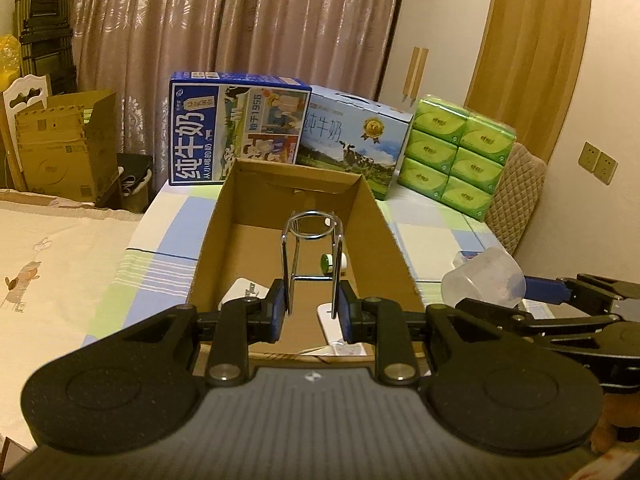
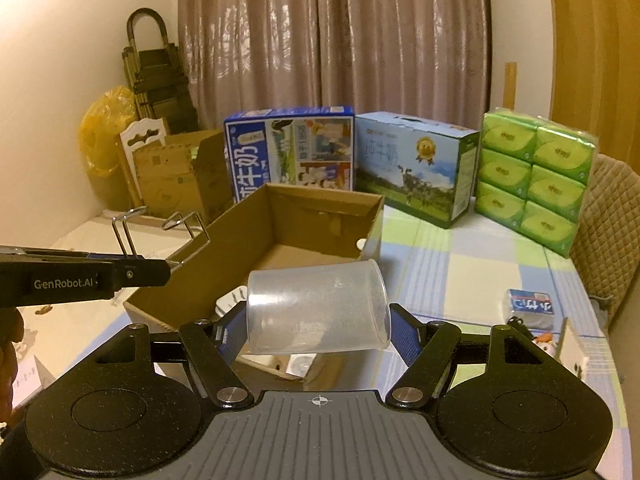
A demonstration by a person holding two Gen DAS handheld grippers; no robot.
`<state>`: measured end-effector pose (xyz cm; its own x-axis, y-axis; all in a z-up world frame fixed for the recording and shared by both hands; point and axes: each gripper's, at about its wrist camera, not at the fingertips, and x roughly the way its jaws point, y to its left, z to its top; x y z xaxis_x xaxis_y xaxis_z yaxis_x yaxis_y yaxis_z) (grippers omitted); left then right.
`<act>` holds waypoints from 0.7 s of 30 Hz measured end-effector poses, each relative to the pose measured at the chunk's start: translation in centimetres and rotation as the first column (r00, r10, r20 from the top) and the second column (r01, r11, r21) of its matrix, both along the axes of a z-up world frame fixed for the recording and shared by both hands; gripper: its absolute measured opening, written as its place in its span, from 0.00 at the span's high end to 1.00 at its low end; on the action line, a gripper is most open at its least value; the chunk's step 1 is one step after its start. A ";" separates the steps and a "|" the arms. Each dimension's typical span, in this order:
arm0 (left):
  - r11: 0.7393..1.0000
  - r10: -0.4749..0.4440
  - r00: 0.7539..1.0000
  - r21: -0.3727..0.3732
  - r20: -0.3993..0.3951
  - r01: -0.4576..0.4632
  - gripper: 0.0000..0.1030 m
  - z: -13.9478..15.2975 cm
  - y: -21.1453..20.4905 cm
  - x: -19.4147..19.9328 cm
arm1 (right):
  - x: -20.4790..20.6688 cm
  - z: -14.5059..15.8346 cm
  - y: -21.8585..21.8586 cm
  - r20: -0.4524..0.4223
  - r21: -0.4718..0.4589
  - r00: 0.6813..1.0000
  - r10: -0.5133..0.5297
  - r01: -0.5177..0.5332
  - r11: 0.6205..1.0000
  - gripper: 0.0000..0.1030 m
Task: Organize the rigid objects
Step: 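Carry the wire stand and clear box over the cardboard box with both tools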
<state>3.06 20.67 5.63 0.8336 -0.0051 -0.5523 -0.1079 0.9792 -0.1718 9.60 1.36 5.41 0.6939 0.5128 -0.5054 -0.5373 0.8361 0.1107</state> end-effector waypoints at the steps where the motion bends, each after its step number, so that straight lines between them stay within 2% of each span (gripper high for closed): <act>1: 1.000 0.002 1.000 0.000 -0.003 -0.002 0.78 -0.1 0.1 0.1 | 0.1 -0.1 0.2 -0.003 0.000 1.000 0.002 -0.002 1.000 0.33; 21: 1.000 0.001 0.998 0.030 -0.070 0.001 0.78 -2.6 1.7 2.4 | 2.4 -2.1 2.7 -0.053 -0.010 0.998 0.022 -0.022 1.000 0.33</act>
<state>5.44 22.42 3.02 0.7926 0.0125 -0.6096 -0.1185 0.9839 -0.1340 12.03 4.03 3.32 0.6550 0.5218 -0.5466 -0.5491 0.8256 0.1300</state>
